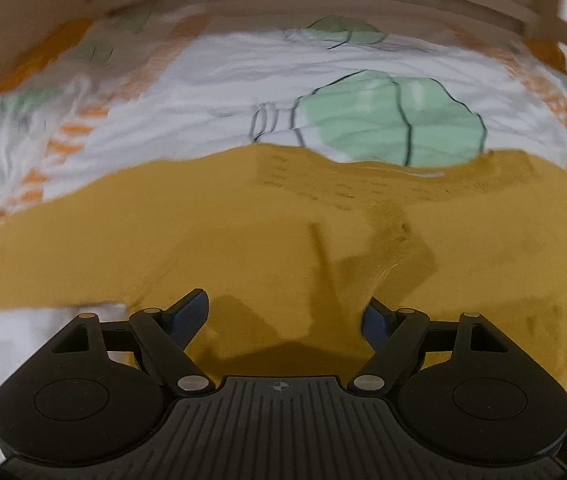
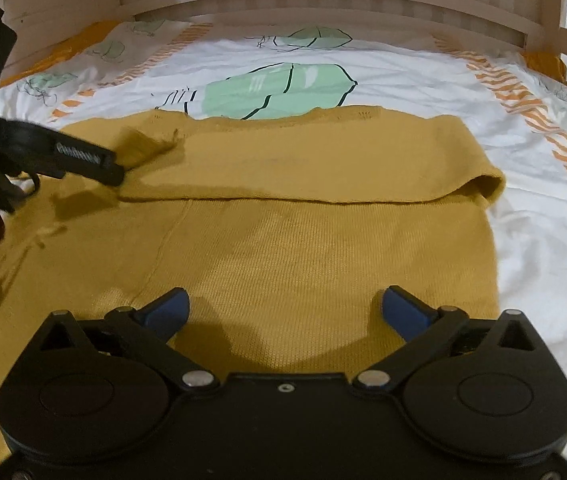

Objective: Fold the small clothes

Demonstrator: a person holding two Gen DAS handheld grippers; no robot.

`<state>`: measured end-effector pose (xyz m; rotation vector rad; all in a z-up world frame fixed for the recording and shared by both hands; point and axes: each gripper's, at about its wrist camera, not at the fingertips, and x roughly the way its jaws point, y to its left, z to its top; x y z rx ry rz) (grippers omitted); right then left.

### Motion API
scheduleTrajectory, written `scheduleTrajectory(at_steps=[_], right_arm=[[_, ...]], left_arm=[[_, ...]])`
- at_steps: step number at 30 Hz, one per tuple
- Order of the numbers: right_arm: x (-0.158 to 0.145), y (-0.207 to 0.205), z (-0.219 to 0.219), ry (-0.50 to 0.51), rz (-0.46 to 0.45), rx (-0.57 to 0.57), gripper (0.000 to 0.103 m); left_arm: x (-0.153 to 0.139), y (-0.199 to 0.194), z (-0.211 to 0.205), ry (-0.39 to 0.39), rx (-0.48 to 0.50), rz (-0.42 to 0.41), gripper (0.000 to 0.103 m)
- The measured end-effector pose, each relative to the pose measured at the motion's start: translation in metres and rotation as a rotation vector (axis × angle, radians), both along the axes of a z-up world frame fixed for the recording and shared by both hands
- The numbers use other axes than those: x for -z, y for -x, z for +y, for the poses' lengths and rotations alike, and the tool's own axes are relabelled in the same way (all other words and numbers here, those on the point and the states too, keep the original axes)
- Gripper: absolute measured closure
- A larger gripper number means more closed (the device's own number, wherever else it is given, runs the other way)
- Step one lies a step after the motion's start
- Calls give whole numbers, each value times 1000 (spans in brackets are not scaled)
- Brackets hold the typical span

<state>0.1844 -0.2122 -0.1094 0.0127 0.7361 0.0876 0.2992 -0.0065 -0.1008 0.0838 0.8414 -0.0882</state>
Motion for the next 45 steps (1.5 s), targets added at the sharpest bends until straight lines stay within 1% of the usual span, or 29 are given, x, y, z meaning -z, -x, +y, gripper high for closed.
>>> scheduleTrajectory(at_steps=[2,5,8,10,12,13,14,15,16,17,18,20,21,24,27,29,31,34,36,37,38,40,43,45], right_arm=[[0,0,0,1,0,0,0],[1,-1,0,1,1,0,0],[1,-1,0,1,0,0,0],[0,-1,0,1,0,0,0],[0,-1,0,1,1,0,0],[0,-1,0,1,1,0,0],[0,-1,0,1,0,0,0],[0,-1,0,1,0,-1,0],[0,-1,0,1,1,-1,0],[0,0,0,1,1,-1,0],[0,0,0,1,1,-1,0],[0,0,0,1,1,-1,0],[0,0,1,2,1,-2,0],[0,0,0,2,0,-3,0],[0,0,1,2,1,-3,0],[1,0,1,2,0,-3,0],[1,0,1,4,0,-3,0],[0,-1,0,7,1,-3,0],[-1,-1,0,6,0,-4,0],[-1,-1,0,7,1,-4,0],[-1,-1,0,7,1,-4,0],[-1,-1,0,7,1,-4,0],[-1,-1,1,7,1,-4,0],[-1,-1,1,8,0,-4,0]], left_arm=[[-1,-3,9,46,1,22,25],[-1,-3,9,64,42,28,26],[-1,-4,3,62,96,27,35],[-2,-5,-1,66,114,27,39],[-1,-9,-2,94,130,29,46],[-1,-10,-1,110,128,28,47],[0,-11,1,124,119,26,51],[0,-12,3,139,110,21,57],[0,-12,5,152,105,17,60],[-1,-13,6,163,101,15,68],[-1,-14,7,168,97,12,80],[-3,-12,6,164,116,-6,95],[-5,-11,3,150,129,-22,96],[-18,-4,-5,92,155,-97,97],[-38,-1,-7,61,171,-177,97],[-47,-4,-6,34,166,-212,97],[-45,-12,-4,-10,149,-200,97],[-27,-27,-4,-57,149,-105,93],[-16,-27,-3,-91,140,-72,91],[-12,-26,-3,-107,129,-65,86],[-9,-25,-1,-121,111,-64,78],[-5,-24,4,-131,68,-64,76],[-5,-22,18,-122,21,-72,66],[-7,-21,24,-142,5,-83,65]])
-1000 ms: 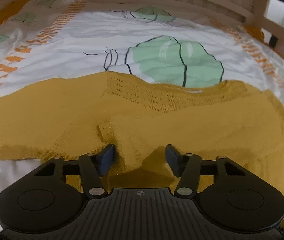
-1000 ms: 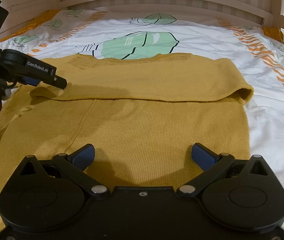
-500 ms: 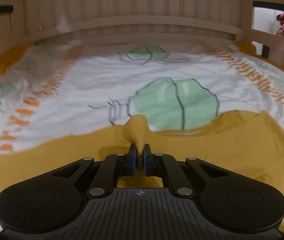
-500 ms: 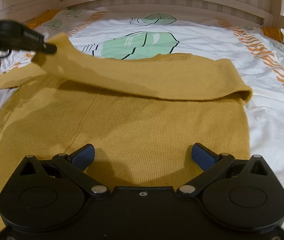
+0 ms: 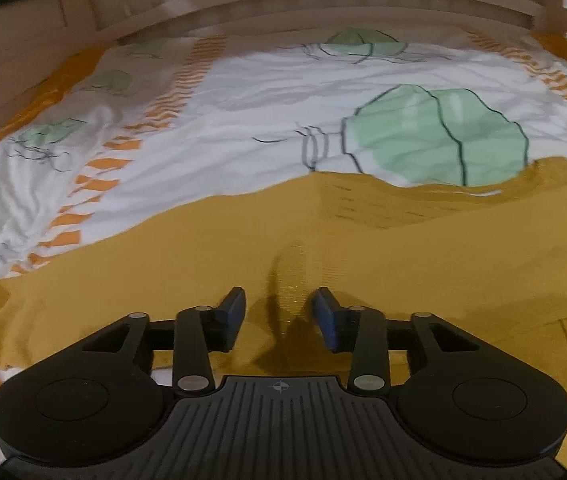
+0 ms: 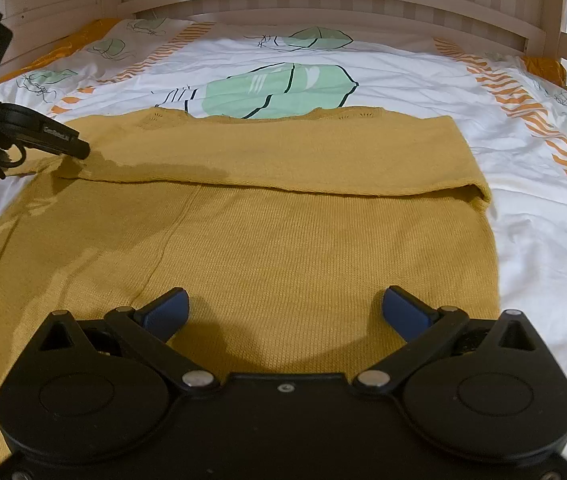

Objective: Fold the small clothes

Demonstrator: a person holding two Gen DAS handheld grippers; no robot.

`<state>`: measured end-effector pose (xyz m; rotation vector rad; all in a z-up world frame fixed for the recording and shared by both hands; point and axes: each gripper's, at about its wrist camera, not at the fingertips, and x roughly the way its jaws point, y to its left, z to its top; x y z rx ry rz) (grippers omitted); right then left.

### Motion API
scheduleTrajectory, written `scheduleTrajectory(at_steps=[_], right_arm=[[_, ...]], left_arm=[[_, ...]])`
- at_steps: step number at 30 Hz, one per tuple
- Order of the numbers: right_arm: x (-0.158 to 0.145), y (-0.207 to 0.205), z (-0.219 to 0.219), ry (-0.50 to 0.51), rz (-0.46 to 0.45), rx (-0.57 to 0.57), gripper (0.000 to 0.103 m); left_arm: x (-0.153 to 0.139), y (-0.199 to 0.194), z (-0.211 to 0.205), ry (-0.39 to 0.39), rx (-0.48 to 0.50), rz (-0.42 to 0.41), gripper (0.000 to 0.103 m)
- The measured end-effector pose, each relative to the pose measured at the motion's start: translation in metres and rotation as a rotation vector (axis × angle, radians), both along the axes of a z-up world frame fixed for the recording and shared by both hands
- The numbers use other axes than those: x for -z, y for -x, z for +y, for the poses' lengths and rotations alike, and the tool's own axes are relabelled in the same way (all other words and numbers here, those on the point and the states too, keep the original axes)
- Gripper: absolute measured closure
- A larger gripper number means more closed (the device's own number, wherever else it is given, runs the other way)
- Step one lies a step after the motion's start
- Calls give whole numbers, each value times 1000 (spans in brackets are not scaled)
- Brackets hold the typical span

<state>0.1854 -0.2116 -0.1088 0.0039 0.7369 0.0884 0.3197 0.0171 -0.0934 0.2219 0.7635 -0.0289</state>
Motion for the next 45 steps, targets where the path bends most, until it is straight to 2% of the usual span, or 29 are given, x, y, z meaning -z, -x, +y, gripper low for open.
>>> scheduleTrajectory(at_steps=[3,9,13,18,22,25,28,34,38,41,45], right_arm=[[0,0,0,-1,0,0,0],[0,0,0,1,0,0,0],[1,0,0,1,-1,0,0],[1,0,0,-1,-1,0,0],[1,0,1,1,-1,0,0],[1,0,1,0,-1,0,0],[1,0,1,1,-1,0,0],[1,0,1,3,-2,0,0],[1,0,1,2,-2,0,0],[1,0,1,2,-2,0,0],[1,0,1,2,-2,0,0]], left_arm=[[-1,0,4,-47,-29,-4,65],[2,5,20,26,-72,11,65],[0,9,16,70,-32,7,65],[3,6,-2,56,24,16,65],[-9,14,-4,135,31,-50,65],[-27,26,3,208,28,-153,65],[-38,28,8,238,8,-205,63],[-15,12,1,138,9,-36,63],[5,5,3,137,-33,41,63],[9,2,0,144,-30,52,62],[10,1,-15,94,28,47,63]])
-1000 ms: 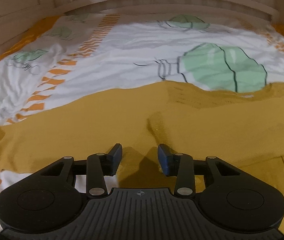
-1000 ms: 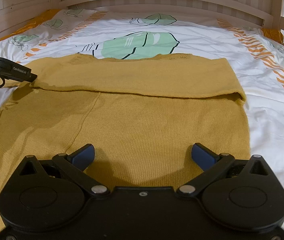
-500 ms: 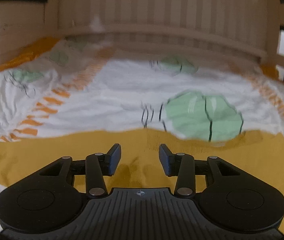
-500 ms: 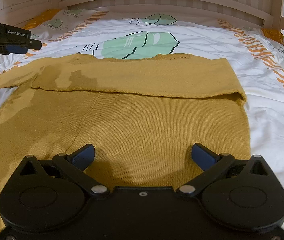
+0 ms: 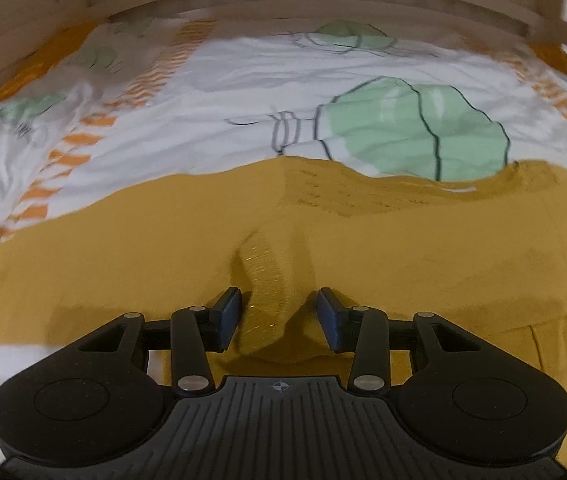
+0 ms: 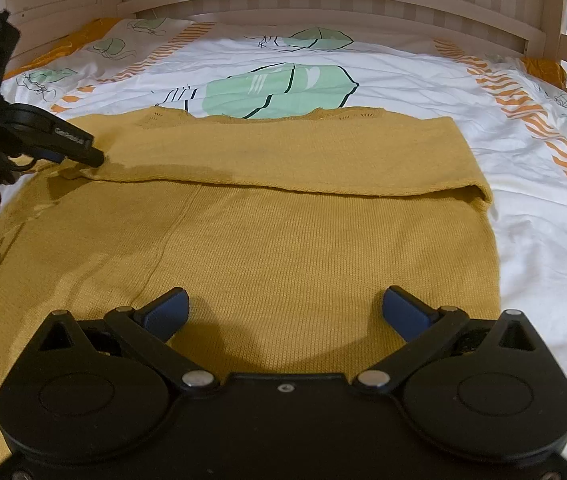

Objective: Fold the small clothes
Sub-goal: 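Move the left gripper to the other sleeve cuff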

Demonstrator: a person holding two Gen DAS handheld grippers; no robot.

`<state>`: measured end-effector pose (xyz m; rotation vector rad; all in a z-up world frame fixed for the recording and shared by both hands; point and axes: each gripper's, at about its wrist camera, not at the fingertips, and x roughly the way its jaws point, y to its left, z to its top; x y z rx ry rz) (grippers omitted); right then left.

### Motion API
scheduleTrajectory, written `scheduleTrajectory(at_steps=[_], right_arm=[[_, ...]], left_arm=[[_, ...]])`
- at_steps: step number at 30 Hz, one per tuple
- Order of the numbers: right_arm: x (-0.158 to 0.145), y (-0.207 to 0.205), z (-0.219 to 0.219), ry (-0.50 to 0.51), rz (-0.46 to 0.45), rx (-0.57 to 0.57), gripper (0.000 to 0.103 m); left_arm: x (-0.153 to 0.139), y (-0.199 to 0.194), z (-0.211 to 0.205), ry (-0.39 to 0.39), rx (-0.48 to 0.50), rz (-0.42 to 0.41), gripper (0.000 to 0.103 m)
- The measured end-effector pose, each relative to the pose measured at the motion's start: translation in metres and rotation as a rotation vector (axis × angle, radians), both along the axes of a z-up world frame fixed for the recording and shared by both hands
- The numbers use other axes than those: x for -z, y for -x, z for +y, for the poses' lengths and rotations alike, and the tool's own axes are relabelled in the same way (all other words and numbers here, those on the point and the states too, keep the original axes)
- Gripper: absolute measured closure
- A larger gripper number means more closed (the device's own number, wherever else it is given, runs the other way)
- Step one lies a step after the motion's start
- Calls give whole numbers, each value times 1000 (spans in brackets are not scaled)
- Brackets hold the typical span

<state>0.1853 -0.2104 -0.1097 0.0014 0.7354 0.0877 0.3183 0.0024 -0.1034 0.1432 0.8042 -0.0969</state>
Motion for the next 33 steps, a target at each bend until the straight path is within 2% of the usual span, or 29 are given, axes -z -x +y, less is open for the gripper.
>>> scheduleTrajectory(at_steps=[3,5,7,11,13,17,21,24,28,33], right_arm=[[0,0,0,0,0,0,0],[0,0,0,1,0,0,0],[0,0,1,0,0,0,0],[0,0,1,1,0,0,0],[0,0,1,1,0,0,0],[0,0,1,1,0,0,0],[0,0,1,1,-1,0,0],[0,0,1,1,0,0,0],[-1,1,2,7,-3,1,0],[-8,-4,6,22,28,-2,0]], left_arm=[[0,2,-4,-9,25,-18,64],[-2,6,-6,17,57,-37,64],[-8,15,-9,32,101,-93,64],[-21,39,-16,-15,164,-244,63],[-25,44,-15,-30,176,-267,63],[-25,41,2,-73,87,-229,63],[-22,37,45,-28,-67,-147,63],[-21,42,81,-20,-154,-120,63],[-21,54,118,-35,-193,-95,63],[-23,66,155,6,-257,-68,63]])
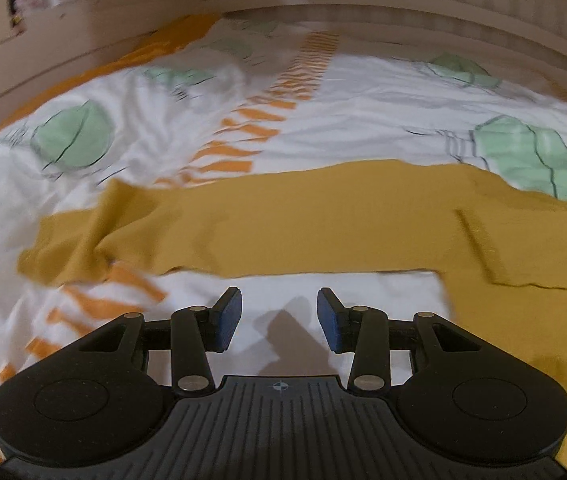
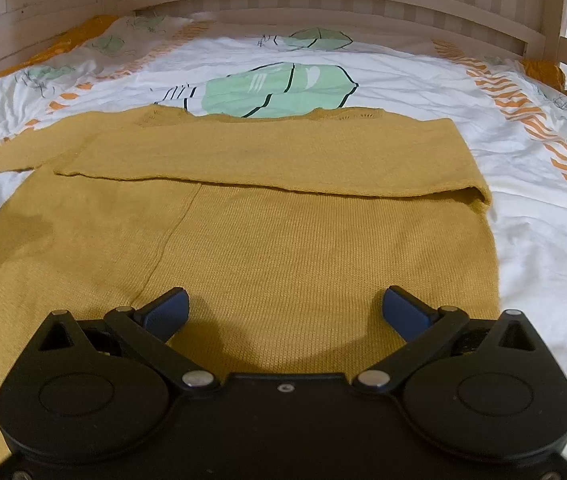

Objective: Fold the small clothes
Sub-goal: 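Move the left gripper to the other sleeve cuff, then grasp the cuff with the left gripper, fold it across the body, release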

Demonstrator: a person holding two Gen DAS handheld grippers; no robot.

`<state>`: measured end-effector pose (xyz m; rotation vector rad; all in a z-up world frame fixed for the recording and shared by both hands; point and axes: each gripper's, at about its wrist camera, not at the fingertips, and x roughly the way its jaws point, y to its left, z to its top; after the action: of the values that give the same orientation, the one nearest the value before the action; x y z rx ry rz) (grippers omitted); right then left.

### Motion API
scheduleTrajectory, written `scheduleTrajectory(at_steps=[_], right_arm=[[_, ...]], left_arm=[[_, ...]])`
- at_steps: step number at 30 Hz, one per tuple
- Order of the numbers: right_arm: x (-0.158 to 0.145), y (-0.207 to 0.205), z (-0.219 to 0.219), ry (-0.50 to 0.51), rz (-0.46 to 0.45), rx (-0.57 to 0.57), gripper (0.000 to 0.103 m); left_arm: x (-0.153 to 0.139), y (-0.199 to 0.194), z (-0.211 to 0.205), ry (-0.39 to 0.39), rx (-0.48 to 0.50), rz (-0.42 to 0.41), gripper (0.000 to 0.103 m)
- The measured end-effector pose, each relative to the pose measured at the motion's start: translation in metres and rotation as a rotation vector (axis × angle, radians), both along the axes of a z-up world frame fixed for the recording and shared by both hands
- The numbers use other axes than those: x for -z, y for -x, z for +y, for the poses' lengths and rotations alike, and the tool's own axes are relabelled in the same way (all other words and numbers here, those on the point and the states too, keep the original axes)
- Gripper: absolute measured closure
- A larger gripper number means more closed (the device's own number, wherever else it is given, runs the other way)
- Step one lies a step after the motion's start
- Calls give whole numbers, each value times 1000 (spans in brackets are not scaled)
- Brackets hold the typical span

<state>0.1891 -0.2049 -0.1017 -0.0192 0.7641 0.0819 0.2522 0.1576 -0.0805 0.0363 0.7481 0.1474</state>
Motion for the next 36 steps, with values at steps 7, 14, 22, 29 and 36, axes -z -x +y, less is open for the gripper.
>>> scheduleTrajectory(at_steps=[7,14,22,29,36], right_arm=[[-33,-21,23,-95,-16,-46,1],[-36,-46,66,-173,-88,-130,1],[-23,-56,94,-196,-55,-162,1],[-16,-58,101,-171,-36,-181,1],[-9,-55,97,-175,-9,-180,1]], left_arm=[[-11,8,54,88,-106,-32,63],[-17,13,129,206,-294,-71,63],[-4,8,190,288,-443,-83,63],[8,-15,202,325,-426,-102,62],[5,-17,206,382,-448,-224,97]])
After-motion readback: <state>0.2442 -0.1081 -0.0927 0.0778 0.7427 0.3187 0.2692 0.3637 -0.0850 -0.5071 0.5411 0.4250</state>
